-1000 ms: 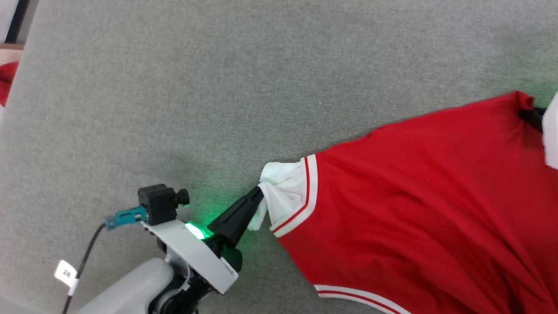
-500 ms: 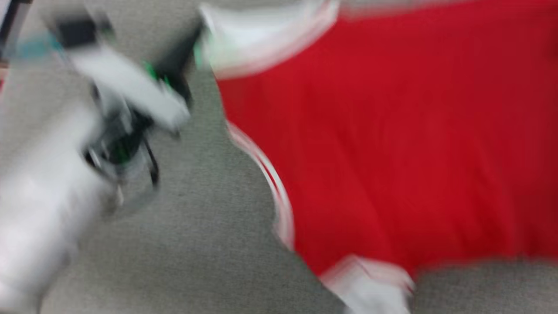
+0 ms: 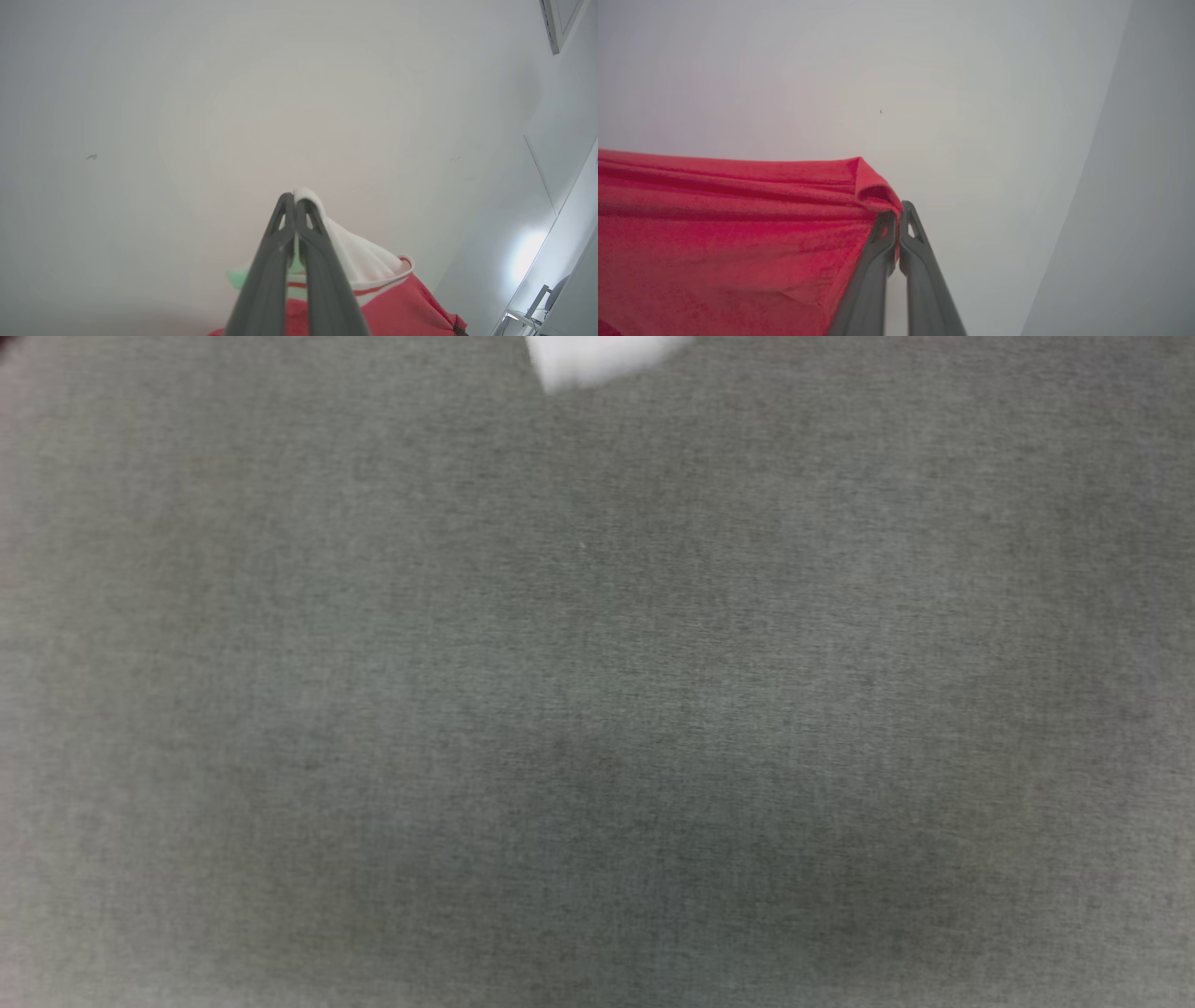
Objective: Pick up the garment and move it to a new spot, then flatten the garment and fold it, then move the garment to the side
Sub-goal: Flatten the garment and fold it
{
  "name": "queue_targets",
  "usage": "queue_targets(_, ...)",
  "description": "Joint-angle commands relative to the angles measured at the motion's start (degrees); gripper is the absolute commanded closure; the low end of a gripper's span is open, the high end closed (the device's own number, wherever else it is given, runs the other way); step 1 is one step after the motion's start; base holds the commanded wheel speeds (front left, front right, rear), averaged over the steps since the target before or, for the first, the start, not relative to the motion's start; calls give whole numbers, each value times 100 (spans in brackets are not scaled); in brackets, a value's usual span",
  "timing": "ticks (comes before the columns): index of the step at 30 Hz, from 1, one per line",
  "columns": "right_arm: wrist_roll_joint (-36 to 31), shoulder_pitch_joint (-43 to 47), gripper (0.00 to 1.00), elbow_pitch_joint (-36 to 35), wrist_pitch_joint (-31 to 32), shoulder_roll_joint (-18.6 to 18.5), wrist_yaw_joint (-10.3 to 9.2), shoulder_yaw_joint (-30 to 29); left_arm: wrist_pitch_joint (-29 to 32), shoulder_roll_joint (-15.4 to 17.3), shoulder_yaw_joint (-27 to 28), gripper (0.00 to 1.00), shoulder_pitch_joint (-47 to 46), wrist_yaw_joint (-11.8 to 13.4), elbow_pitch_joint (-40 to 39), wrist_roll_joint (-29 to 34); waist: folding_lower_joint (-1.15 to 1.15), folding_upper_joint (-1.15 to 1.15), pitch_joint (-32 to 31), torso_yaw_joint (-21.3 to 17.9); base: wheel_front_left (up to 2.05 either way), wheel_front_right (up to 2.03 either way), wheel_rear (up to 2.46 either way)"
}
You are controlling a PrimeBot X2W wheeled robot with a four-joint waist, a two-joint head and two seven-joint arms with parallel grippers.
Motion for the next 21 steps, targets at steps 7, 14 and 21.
queue_targets(7, -102, 361, 100, 561, -223, 214, -18, 66, 92, 161, -53, 100, 666, 19, -695, -413, 0, 0, -12, -84, 0, 0, 0)
queue_targets(14, 863, 1946, 100, 205, 7, 391, -16, 970, -120, 334, -61, 100, 2820, 19, -1962, -852, 0, 0, -131, -16, 0, 0, 0)
queue_targets(21, 2490, 4275, 100, -1519, 664, -320, -16, 1834, -292, 467, -106, 100, 5267, 14, -3115, -798, 0, 0, -388, -42, 0, 0, 0)
